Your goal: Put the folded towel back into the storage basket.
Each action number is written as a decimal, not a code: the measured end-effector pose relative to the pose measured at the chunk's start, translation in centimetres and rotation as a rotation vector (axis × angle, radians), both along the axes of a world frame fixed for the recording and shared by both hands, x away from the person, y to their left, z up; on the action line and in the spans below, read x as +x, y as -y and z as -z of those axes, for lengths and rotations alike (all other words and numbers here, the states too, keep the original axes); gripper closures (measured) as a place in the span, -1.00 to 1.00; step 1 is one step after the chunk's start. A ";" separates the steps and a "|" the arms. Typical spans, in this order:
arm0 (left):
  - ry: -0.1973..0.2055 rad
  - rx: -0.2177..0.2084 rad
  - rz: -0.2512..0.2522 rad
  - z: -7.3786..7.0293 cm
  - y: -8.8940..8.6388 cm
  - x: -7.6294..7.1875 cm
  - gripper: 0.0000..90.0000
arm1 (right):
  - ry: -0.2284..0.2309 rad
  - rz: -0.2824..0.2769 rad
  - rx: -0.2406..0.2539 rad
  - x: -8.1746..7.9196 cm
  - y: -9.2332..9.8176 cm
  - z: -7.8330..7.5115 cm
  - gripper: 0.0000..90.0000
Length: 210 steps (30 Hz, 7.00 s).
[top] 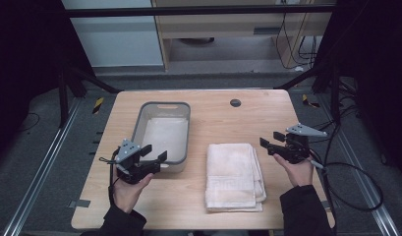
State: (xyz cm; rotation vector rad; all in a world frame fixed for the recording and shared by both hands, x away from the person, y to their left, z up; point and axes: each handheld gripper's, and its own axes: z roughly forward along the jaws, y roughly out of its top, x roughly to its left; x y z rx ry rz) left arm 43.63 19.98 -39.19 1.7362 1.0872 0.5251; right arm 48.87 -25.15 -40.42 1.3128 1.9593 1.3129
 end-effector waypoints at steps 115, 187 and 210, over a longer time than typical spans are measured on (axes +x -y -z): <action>-0.376 0.097 0.358 10.2 13.3 0.2 0.57 | -0.382 -0.115 0.052 3.6 -4.1 8.6 0.51; -0.086 0.010 0.345 2.2 10.3 -1.6 0.69 | -0.034 -0.121 0.112 0.1 -4.7 -2.0 0.52; -0.024 -0.009 0.332 -0.3 8.8 -1.6 0.69 | 0.036 -0.121 0.103 -0.1 -6.2 -5.1 0.52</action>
